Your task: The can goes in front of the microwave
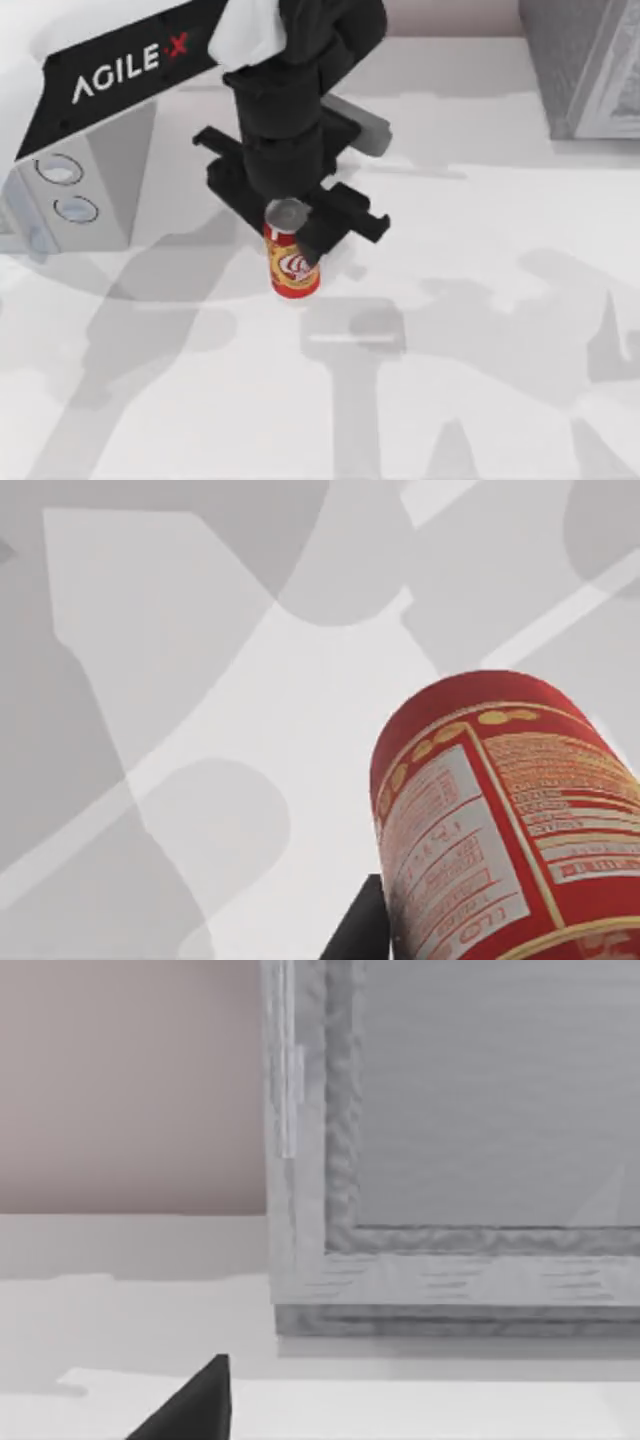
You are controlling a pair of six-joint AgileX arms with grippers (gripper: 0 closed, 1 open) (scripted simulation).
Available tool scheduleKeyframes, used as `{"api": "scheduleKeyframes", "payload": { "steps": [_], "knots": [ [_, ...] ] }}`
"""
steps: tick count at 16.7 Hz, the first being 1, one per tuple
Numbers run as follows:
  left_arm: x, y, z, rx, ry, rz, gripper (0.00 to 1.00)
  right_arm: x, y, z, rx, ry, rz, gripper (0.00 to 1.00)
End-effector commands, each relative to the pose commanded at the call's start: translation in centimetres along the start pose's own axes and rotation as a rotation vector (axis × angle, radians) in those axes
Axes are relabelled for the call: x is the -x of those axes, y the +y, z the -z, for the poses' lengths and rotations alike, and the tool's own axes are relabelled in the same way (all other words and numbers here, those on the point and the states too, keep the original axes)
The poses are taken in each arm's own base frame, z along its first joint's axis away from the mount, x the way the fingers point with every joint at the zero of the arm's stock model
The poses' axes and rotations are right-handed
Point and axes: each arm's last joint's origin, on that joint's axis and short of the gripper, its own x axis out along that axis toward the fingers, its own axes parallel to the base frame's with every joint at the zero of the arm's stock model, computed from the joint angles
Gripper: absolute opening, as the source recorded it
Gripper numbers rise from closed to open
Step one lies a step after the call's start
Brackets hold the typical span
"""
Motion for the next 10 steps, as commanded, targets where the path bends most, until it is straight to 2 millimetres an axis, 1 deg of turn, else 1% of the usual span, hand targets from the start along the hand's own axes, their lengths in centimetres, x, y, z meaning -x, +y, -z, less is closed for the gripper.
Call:
{"api": "scheduleKeyframes", "payload": {
  "steps": [2,5,7,10],
  "knots": [
    [0.8,3.5,3.6,0.075,0.003,0.013,0.0,0.0,0.0,0.0,0.0,0.0,0.0,1.0],
    [1.0,8.0,10.0,0.214,0.009,0.025,0.0,0.0,0.0,0.0,0.0,0.0,0.0,1.0],
    [0.5,10.1,14.3,0.318,0.014,0.023,0.0,0.0,0.0,0.0,0.0,0.0,0.0,1.0],
    [-0.6,12.2,19.8,0.474,0.011,0.002,0.0,0.0,0.0,0.0,0.0,0.0,0.0,1.0]
  ]
}}
